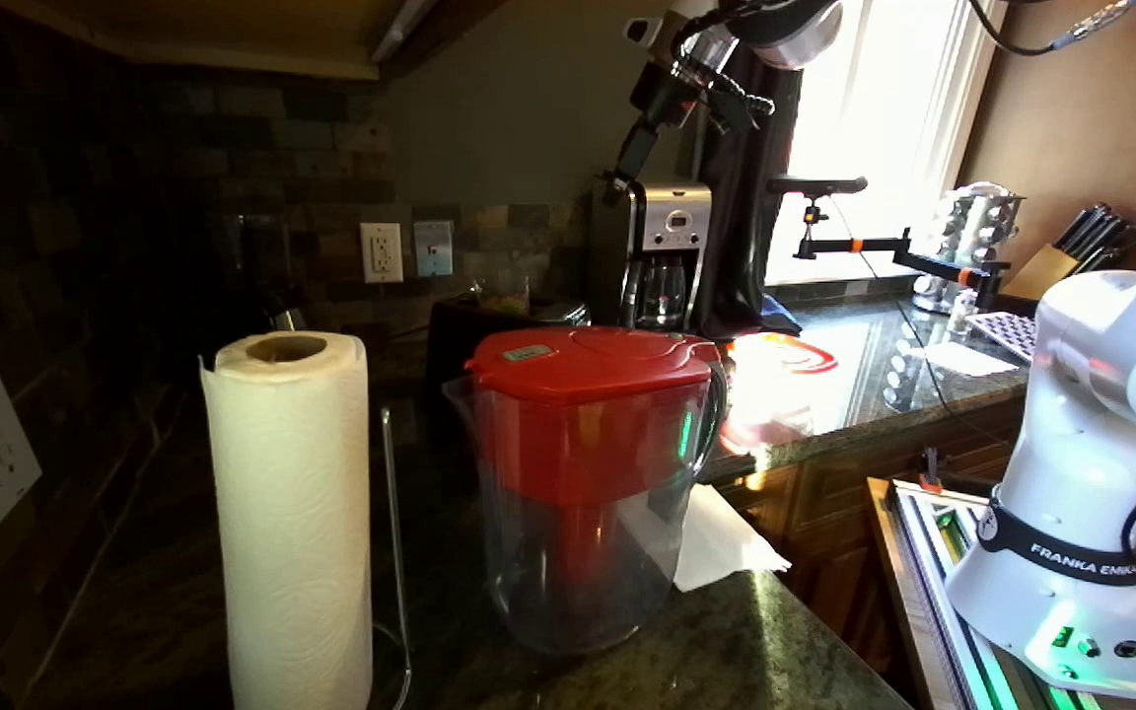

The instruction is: Put the packet inside the toaster

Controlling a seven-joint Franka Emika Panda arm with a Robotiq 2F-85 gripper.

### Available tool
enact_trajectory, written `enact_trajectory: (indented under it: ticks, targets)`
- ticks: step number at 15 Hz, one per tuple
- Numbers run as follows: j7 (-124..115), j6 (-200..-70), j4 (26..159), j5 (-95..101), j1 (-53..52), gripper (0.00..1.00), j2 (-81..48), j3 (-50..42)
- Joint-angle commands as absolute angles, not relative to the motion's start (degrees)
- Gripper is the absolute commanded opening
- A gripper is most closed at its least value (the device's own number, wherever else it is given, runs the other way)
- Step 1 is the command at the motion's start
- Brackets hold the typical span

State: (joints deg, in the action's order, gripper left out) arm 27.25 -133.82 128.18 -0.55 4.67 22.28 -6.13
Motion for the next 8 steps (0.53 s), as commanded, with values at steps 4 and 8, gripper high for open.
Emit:
enact_trajectory:
  ticks: [4, 8]
  targets:
    - [18.3, -134.0, 133.3, 5.1, 5.0, 1.0, 27.6, -5.6]
    - [19.6, -133.7, 131.4, 4.4, 3.7, 1.0, 26.1, -6.8]
